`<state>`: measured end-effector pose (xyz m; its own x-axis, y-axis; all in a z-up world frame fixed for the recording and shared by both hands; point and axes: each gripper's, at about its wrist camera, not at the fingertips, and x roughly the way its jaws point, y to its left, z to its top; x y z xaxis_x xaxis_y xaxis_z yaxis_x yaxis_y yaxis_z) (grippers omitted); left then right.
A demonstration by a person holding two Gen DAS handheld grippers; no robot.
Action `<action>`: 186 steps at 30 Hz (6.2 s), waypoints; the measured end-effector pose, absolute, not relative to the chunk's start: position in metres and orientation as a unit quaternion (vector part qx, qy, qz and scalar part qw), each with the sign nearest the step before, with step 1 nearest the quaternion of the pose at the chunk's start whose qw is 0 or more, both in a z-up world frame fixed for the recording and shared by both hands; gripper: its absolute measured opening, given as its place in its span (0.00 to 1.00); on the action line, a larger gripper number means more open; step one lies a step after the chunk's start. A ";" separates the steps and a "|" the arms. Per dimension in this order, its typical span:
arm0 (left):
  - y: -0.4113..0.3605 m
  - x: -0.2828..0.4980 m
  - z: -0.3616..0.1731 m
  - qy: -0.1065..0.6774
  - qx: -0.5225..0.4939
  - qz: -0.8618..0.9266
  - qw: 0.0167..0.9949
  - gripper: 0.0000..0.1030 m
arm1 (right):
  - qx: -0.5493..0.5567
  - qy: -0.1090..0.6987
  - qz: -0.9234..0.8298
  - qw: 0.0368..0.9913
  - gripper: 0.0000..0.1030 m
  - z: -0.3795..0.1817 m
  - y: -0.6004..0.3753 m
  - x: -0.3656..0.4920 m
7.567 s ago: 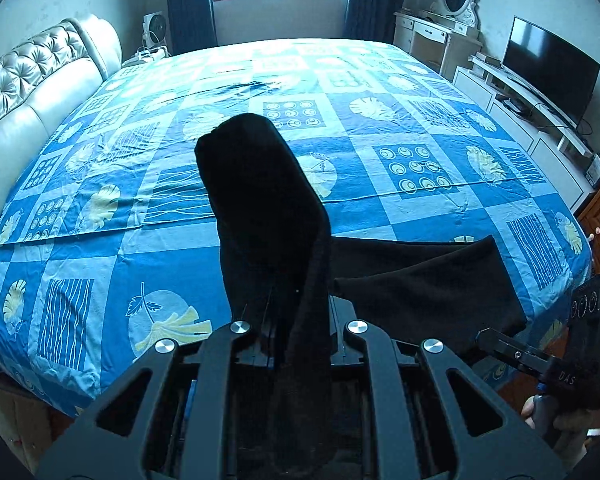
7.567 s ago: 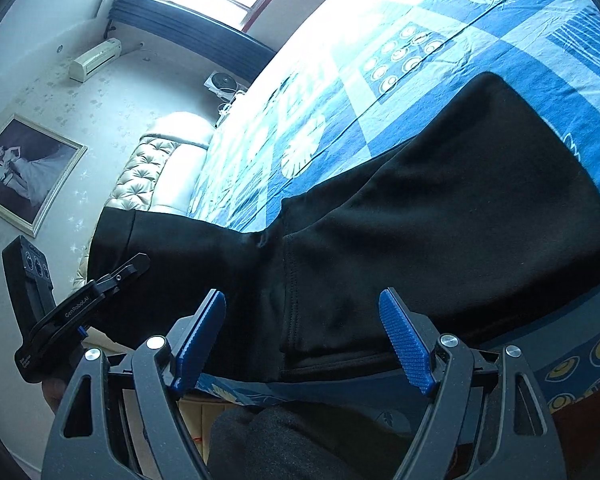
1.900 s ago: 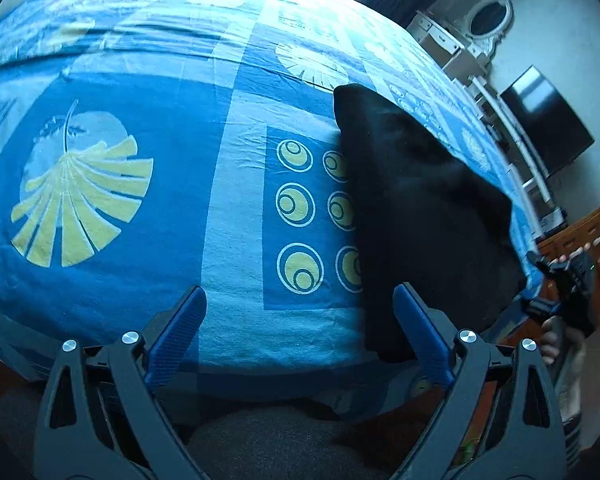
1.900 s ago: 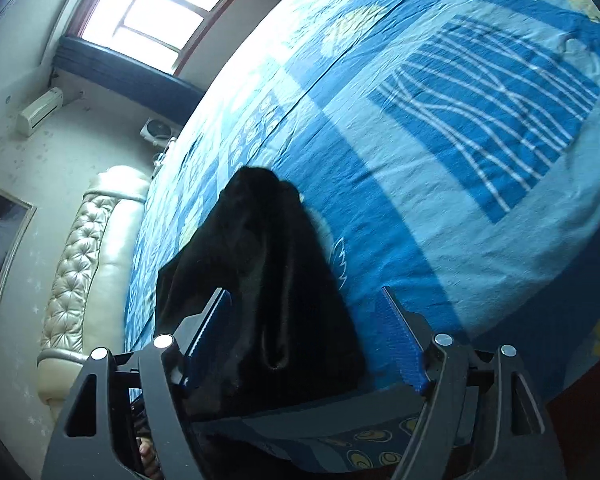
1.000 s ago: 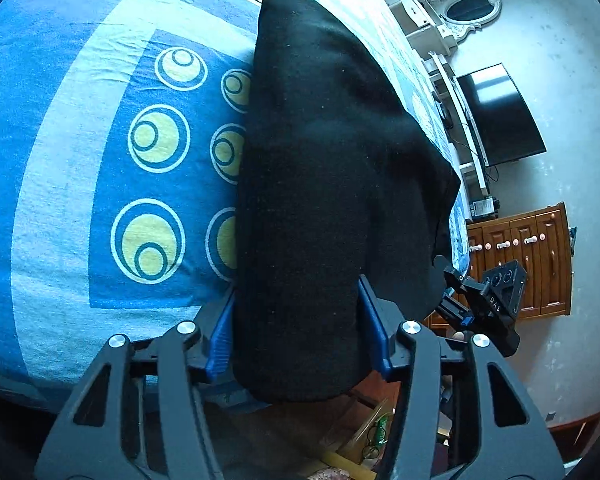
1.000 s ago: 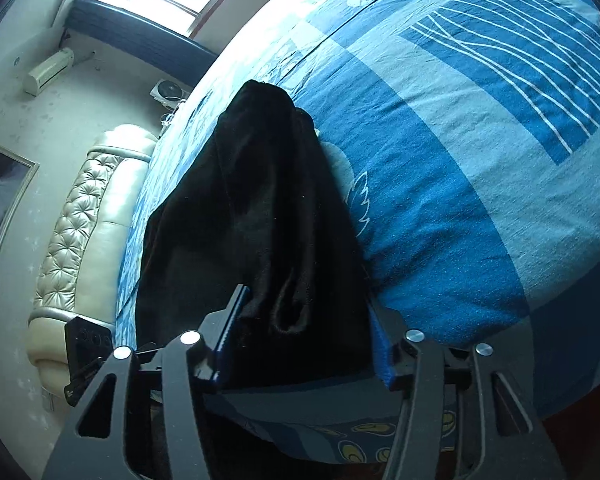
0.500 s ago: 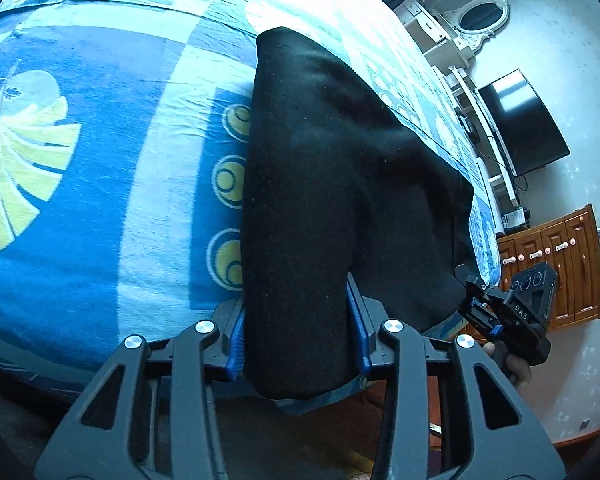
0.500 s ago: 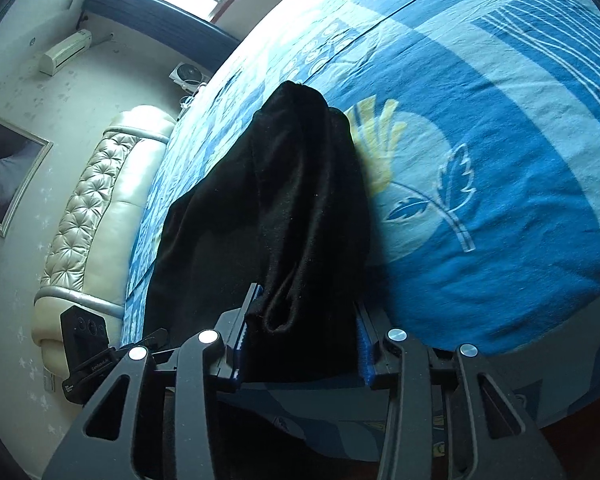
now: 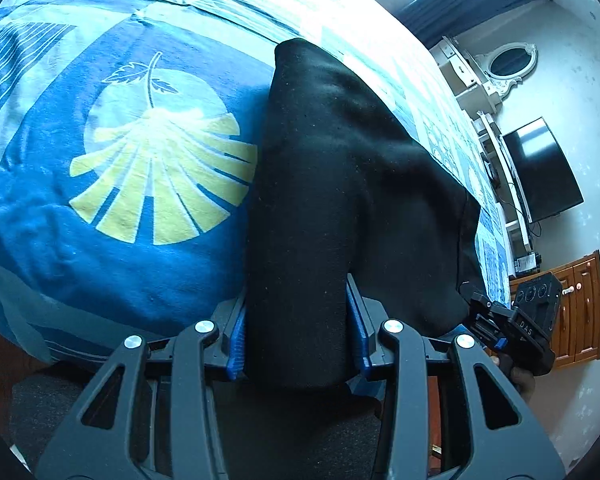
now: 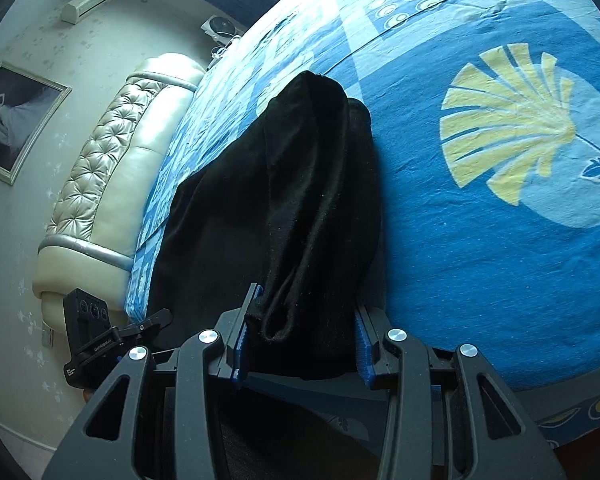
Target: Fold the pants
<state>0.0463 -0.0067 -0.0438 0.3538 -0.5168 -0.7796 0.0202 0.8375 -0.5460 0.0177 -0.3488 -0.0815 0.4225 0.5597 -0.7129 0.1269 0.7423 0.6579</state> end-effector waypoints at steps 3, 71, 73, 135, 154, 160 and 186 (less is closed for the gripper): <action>-0.006 0.046 -0.046 0.543 -0.234 -0.170 0.789 0.39 | 0.333 0.519 0.139 0.775 0.40 -0.084 -0.352 0.015; -0.017 0.167 -0.041 0.522 -0.127 -0.204 0.819 0.28 | 0.374 0.470 0.168 0.781 0.37 -0.092 -0.359 0.116; -0.014 0.178 -0.035 0.511 -0.102 -0.191 0.832 0.28 | 0.373 0.469 0.173 0.782 0.37 -0.092 -0.350 0.130; 0.125 0.175 -0.051 0.497 -0.240 -0.182 0.814 0.88 | 0.457 0.459 0.171 0.742 0.65 -0.109 -0.337 0.144; 0.076 0.182 -0.065 0.515 -0.258 -0.193 0.794 0.67 | 0.346 0.523 0.128 0.768 0.53 -0.111 -0.287 0.158; 0.074 0.177 -0.057 0.511 -0.241 -0.180 0.805 0.48 | 0.378 0.510 0.136 0.761 0.41 -0.112 -0.290 0.154; 0.091 0.136 -0.038 0.501 -0.188 -0.140 0.833 0.42 | 0.391 0.514 0.165 0.746 0.38 -0.108 -0.260 0.120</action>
